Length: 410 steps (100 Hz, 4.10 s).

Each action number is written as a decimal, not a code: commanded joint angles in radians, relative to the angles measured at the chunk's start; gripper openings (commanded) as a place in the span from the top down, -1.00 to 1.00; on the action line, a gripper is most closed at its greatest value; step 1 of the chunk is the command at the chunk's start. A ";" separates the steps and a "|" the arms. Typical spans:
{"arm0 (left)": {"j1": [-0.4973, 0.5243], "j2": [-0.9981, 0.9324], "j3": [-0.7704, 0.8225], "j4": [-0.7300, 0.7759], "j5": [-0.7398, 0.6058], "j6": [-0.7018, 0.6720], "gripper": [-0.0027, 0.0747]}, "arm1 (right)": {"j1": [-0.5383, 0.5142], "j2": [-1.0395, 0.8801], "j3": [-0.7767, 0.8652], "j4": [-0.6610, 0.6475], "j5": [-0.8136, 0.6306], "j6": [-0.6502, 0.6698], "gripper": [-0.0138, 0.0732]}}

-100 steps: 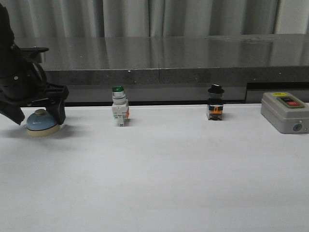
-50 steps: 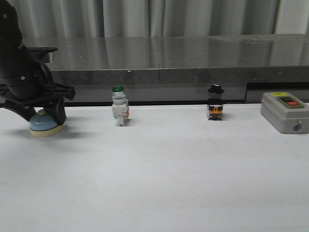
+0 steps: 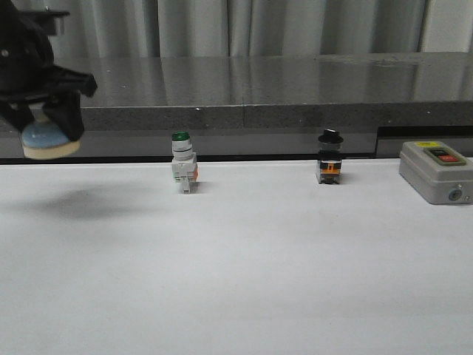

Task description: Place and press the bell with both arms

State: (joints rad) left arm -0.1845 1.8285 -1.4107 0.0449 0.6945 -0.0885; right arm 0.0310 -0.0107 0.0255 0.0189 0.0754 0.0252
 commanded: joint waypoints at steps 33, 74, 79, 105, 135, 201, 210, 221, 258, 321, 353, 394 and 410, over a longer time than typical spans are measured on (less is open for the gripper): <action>-0.218 -0.215 -0.033 -0.009 0.017 0.027 0.78 | -0.005 -0.017 -0.014 -0.006 -0.084 -0.001 0.82; -0.512 -0.098 -0.033 -0.009 -0.088 0.027 0.78 | -0.005 -0.017 -0.014 -0.006 -0.084 -0.001 0.82; -0.529 -0.067 -0.033 -0.009 -0.092 0.027 0.78 | -0.005 -0.017 -0.014 -0.006 -0.084 -0.001 0.82; -0.560 0.064 -0.033 -0.020 -0.162 0.027 0.78 | -0.005 -0.017 -0.014 -0.006 -0.084 -0.001 0.82; -0.560 0.159 -0.033 -0.045 -0.171 0.027 0.78 | -0.005 -0.017 -0.014 -0.006 -0.084 -0.001 0.82; -0.560 0.165 -0.033 -0.075 -0.137 0.027 -0.57 | -0.005 -0.017 -0.014 -0.006 -0.084 -0.001 0.82; -0.560 0.159 -0.033 -0.075 -0.133 0.027 -0.57 | -0.005 -0.017 -0.014 -0.006 -0.084 -0.001 0.82; -0.560 0.133 -0.033 -0.075 -0.131 0.027 -0.57 | -0.005 -0.017 -0.014 -0.006 -0.084 -0.001 0.82; -0.512 -0.133 -0.030 -0.078 -0.190 0.015 -0.57 | -0.005 -0.017 -0.014 -0.006 -0.084 -0.001 0.82; -0.027 -0.715 0.436 -0.142 -0.382 -0.009 -0.56 | -0.005 -0.017 -0.014 -0.006 -0.084 -0.001 0.82; 0.063 -1.049 0.684 -0.146 -0.475 -0.009 -0.47 | -0.005 -0.017 -0.014 -0.006 -0.084 -0.001 0.82; 0.063 -1.350 0.777 -0.142 -0.472 -0.009 0.70 | -0.005 -0.017 -0.014 -0.006 -0.084 -0.001 0.82; 0.063 -1.357 0.777 -0.141 -0.471 -0.009 0.98 | -0.005 -0.017 -0.014 -0.006 -0.084 -0.001 0.82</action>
State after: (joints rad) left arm -0.1215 0.4686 -0.6098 -0.0908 0.3007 -0.0875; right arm 0.0310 -0.0107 0.0255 0.0189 0.0754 0.0252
